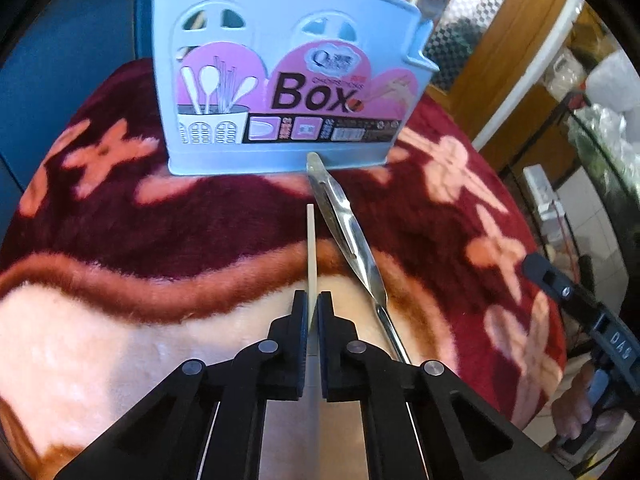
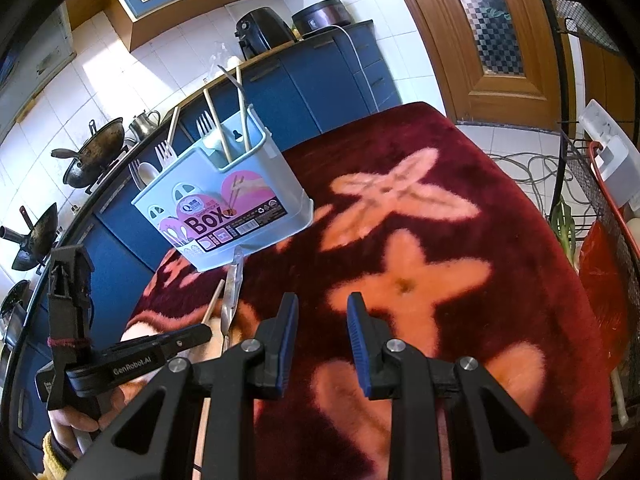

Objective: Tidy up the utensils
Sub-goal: 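Move both tools down toward the wooden chopstick and silver knife on the blanket, then grasp the wooden chopstick with the left tool while the right tool grasps the silver knife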

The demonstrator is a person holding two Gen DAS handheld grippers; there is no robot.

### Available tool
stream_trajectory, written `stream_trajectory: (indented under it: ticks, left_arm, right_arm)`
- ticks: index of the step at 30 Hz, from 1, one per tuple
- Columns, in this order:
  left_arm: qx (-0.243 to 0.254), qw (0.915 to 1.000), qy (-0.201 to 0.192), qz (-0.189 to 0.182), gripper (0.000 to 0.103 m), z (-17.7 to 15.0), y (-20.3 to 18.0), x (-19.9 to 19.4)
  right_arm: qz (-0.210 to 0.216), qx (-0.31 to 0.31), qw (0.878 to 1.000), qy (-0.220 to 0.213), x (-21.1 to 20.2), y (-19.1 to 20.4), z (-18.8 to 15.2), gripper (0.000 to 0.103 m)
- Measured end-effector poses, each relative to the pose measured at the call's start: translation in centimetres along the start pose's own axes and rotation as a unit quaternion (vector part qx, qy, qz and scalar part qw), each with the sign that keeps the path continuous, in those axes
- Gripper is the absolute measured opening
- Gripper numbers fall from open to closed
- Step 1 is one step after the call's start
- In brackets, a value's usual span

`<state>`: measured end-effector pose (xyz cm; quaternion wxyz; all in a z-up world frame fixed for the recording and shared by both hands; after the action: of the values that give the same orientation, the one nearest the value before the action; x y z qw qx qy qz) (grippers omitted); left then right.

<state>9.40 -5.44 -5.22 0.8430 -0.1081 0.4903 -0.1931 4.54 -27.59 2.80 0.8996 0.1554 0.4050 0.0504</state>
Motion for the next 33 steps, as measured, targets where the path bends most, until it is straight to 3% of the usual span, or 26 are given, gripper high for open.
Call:
stream_trajectory:
  ticks: [15,24,33]
  left_arm:
    - [-0.038,0.9965,-0.072,-0.021,0.004,1.5,2.0,-3.7]
    - [-0.062,0.9935,-0.095,-0.004,0.004,1.4,4.7,-4.8]
    - [-0.074,0.9904,-0.115,-0.023,0.004,1.3,5.8,-5.6]
  right_arm:
    - [-0.003,-0.019,1.0,0.015,0.4,1.9,-0.4,0.028]
    - [0.01,-0.043,0.998,0.053,1.9,4.3,-0.8,0.028]
    - [0.031,-0.066,0.991,0.116,4.8,7.1,-1.5,0.028]
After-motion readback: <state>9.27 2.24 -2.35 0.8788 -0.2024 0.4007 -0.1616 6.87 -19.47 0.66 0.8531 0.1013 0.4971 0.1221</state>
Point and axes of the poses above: each gripper's, at about its wrist camera, not at the fingertips, and x roughly the way its jaws point, y to its left, z to its top, the point moved 6 cm from there along x, roughly the way its jaws point, and after that the axes turned 8 degrees about -z, right-handed, at the moved point
